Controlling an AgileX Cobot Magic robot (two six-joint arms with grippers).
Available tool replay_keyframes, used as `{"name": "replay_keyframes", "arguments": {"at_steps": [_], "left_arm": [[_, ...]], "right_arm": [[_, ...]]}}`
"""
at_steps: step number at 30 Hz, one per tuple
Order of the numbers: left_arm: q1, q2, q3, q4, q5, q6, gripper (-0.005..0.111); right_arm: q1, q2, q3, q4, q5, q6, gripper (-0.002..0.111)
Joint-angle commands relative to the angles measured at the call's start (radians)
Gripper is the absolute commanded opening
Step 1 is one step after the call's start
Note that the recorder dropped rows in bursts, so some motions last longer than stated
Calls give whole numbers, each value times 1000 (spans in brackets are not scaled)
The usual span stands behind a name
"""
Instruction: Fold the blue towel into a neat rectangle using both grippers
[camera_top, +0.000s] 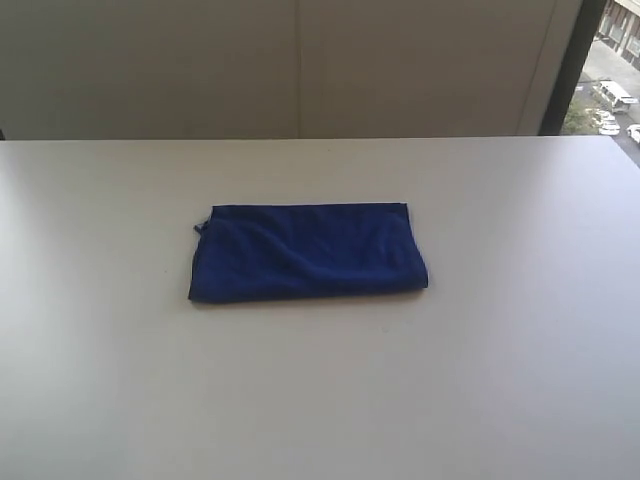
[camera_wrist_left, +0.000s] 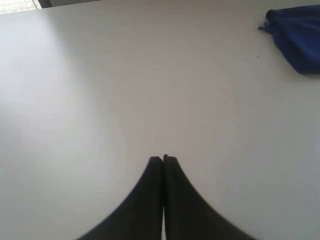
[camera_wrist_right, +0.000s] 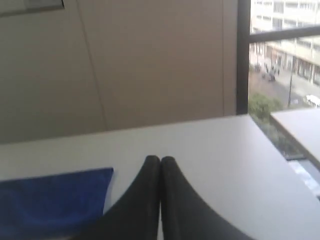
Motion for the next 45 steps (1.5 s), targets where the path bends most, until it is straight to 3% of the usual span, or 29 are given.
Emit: {"name": "replay_keyframes", "arguments": {"at_steps": [1, 12, 23, 45], "left_arm": [[-3, -5, 5, 2, 1, 2, 0], [-3, -5, 5, 2, -4, 2, 0], [-3, -5, 5, 2, -4, 2, 0], [-3, -5, 5, 2, -4, 2, 0]], "right_arm": [[-41, -53, 59, -15, -72, -4, 0], [-137, -53, 308, -15, -76, -17, 0], [-22, -53, 312, -15, -38, -79, 0], [-20, -53, 312, -15, -38, -75, 0]]}}
